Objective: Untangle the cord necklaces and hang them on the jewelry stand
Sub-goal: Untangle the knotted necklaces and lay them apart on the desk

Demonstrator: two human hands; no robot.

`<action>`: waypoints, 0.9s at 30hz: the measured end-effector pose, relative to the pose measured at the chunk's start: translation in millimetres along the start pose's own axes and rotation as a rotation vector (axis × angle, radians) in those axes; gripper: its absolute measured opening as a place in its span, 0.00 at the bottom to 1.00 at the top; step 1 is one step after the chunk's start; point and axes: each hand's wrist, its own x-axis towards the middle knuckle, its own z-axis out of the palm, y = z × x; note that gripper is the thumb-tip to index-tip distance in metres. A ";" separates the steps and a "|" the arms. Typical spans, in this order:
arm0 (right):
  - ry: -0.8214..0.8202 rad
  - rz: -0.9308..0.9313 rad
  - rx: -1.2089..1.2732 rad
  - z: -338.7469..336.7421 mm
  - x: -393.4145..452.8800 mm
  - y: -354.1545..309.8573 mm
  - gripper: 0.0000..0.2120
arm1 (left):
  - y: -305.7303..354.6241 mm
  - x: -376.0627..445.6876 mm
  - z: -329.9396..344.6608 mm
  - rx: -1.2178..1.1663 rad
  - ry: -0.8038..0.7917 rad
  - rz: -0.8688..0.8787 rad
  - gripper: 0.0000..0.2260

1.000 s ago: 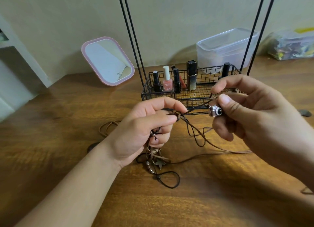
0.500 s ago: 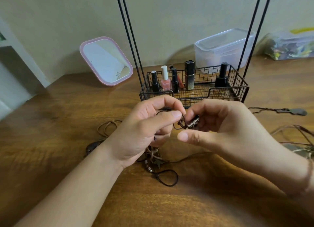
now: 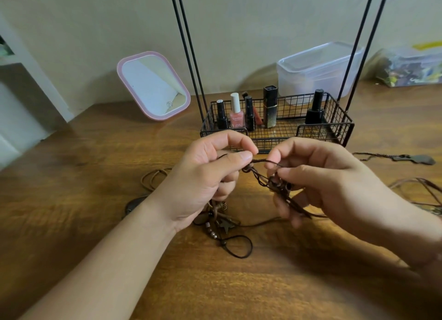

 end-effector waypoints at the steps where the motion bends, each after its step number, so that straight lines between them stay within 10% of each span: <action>1: 0.009 0.000 0.000 -0.3 0.1 -0.7 0.06 | 0.2 -0.1 -1.0 -0.005 -0.001 0.005 0.03; 18: 0.140 0.045 -0.016 -4.6 0.1 -7.9 0.09 | -5.0 -4.8 -0.2 0.599 0.030 0.262 0.05; 27: 0.124 0.027 -0.184 -7.6 -0.4 -5.0 0.10 | -3.9 0.0 -1.8 0.122 0.047 0.276 0.04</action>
